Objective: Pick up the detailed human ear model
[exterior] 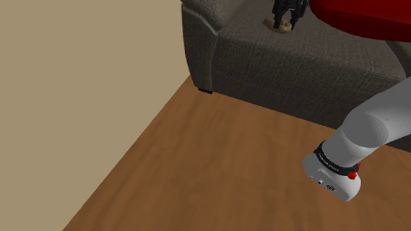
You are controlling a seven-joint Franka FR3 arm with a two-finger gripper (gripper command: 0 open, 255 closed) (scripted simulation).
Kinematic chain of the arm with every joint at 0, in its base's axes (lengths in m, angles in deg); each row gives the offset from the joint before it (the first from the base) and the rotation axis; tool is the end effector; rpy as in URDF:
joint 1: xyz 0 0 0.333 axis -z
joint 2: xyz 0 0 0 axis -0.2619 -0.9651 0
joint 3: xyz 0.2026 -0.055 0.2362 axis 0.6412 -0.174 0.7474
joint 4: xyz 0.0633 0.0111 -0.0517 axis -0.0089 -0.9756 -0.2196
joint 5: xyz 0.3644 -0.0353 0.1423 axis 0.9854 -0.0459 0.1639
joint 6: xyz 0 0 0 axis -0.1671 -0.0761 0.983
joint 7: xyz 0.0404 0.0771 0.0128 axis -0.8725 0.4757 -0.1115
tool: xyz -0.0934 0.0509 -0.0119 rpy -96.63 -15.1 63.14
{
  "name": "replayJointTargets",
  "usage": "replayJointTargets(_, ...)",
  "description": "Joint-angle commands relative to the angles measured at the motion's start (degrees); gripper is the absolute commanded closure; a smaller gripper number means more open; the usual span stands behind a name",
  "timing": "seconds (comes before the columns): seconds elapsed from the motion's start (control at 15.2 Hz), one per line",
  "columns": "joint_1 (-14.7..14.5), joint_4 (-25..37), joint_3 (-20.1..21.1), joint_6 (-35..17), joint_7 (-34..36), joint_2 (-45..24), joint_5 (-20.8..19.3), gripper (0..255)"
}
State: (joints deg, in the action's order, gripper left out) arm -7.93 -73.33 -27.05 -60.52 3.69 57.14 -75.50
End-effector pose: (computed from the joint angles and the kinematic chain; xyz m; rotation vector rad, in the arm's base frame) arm 0.4380 -0.1106 0.5640 -2.9350 0.3009 0.2706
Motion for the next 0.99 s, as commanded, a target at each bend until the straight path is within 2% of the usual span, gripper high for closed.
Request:
replayJointTargets(0.0, -0.03, 1.47, 0.01, 1.3, 0.18, -0.18, 0.04, 255)
replayJointTargets(0.79, -0.15, 12.75, -0.17, 10.62, 1.16, -2.11, 0.41, 255)
replayJointTargets(0.92, -0.15, 12.91, -0.17, 10.74, 1.17, -2.14, 0.42, 255)
